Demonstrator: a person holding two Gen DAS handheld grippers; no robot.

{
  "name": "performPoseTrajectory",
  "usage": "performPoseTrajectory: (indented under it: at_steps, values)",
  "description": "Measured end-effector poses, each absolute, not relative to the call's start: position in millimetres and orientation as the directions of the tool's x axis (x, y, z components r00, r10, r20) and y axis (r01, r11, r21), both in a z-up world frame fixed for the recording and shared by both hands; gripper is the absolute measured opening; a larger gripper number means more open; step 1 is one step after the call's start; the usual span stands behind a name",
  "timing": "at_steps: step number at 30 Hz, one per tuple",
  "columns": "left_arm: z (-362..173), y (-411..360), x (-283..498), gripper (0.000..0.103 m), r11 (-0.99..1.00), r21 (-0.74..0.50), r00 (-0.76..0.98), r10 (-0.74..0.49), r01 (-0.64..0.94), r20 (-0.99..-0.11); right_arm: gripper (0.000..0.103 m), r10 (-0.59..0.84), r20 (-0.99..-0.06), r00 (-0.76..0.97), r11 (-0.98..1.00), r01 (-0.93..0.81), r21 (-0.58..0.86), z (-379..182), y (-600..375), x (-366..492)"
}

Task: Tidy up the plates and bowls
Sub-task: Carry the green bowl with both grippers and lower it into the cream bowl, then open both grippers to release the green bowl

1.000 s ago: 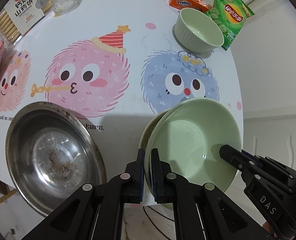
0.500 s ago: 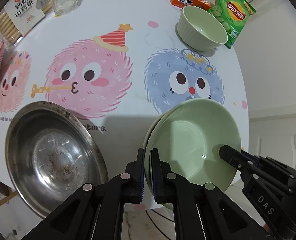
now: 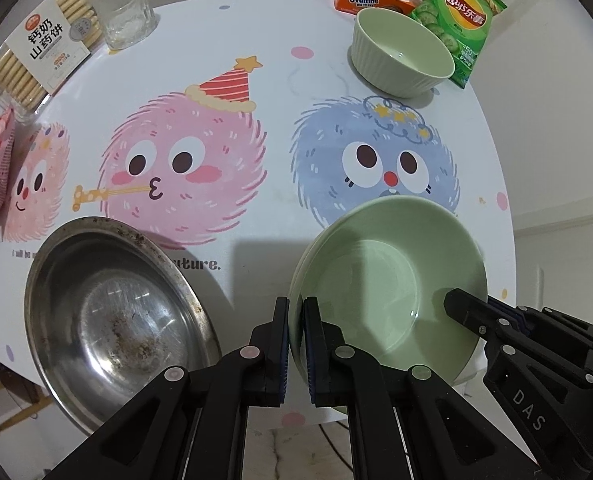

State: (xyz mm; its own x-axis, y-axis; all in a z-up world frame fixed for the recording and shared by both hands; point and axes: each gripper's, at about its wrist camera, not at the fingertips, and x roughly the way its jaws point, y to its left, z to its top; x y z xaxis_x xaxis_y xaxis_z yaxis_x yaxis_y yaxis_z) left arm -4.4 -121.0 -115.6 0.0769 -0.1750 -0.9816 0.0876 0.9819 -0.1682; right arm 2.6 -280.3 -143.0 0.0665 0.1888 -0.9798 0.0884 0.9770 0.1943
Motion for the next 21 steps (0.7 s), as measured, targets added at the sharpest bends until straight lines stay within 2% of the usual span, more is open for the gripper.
performPoseTrajectory:
  at_steps: [6, 9, 13, 15, 17, 21]
  values:
    - [-114.8, -122.1, -3.4, 0.009, 0.983, -0.157, 0.074, -0.164, 0.094, -0.984, 0.007, 0.186, -0.981, 0.057, 0.977, 0.091, 0.19, -143.2, -279.4, 3.8]
    - [-109.0, -125.3, -3.9, 0.022, 0.982, -0.151, 0.097, -0.162, 0.114, -0.982, 0.007, 0.183, -0.982, 0.052, 0.978, 0.095, 0.188, -143.4, -279.4, 4.2]
    - [-107.0, -129.9, -4.3, 0.026, 0.979, -0.156, 0.097, -0.169, 0.132, -0.981, 0.007, 0.182, -0.982, 0.046, 0.978, 0.099, 0.186, -143.8, -279.4, 5.2]
    - [-107.3, -127.2, -4.3, 0.042, 0.979, -0.163, 0.098, -0.175, 0.12, -0.98, 0.008, 0.185, -0.982, 0.043, 0.977, 0.103, 0.189, -144.0, -279.5, 5.1]
    - [-106.9, -121.6, -3.3, 0.05, 0.981, -0.166, 0.105, -0.177, 0.099, -0.979, 0.008, 0.188, -0.981, 0.043, 0.976, 0.105, 0.191, -143.8, -279.9, 4.9]
    - [-107.3, -112.9, 0.2, 0.053, 0.982, -0.18, 0.1, -0.185, 0.062, -0.978, 0.009, 0.188, -0.981, 0.045, 0.976, 0.106, 0.192, -143.0, -279.7, 4.5]
